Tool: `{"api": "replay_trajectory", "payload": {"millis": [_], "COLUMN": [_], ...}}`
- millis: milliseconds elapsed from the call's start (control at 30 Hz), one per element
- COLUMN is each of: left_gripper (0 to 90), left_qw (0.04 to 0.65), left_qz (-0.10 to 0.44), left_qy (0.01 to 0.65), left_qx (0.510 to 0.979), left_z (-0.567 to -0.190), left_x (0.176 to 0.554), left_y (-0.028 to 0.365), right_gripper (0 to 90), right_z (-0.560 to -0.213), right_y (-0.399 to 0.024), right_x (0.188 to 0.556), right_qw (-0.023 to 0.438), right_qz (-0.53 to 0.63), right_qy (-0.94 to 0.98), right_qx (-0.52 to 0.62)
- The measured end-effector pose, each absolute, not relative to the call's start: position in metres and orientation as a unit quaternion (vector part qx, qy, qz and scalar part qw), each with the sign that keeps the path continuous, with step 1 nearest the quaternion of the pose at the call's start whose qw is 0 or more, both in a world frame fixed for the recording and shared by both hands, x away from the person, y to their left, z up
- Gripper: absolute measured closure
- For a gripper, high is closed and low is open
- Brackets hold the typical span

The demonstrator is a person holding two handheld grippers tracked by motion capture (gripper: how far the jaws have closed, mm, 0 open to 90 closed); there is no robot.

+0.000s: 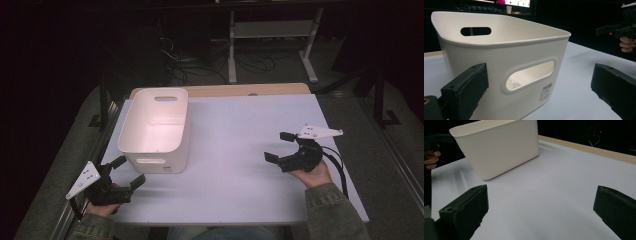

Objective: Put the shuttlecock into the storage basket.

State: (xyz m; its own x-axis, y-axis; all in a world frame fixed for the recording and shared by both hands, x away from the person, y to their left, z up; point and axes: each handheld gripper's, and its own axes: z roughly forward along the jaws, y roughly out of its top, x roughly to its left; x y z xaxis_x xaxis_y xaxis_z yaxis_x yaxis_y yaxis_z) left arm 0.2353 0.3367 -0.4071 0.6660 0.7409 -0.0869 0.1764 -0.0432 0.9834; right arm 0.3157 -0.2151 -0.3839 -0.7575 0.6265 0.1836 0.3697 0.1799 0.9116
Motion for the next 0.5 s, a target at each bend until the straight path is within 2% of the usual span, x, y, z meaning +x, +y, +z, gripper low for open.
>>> {"api": "replay_trajectory", "payload": {"millis": [500], "left_gripper": [0.8], "left_qw": [0.609], "left_qz": [0.232], "left_qy": [0.339], "left_qx": [0.678], "left_z": [-0.407], "left_x": [0.234], "left_y": [0.337], "right_gripper": [0.0], "right_z": [-0.392], "right_y": [-0.237], "right_x": [0.298], "right_qw": [0.132], "right_qz": [0.554], "right_qy": [0.744], "right_qx": [0.35]}}
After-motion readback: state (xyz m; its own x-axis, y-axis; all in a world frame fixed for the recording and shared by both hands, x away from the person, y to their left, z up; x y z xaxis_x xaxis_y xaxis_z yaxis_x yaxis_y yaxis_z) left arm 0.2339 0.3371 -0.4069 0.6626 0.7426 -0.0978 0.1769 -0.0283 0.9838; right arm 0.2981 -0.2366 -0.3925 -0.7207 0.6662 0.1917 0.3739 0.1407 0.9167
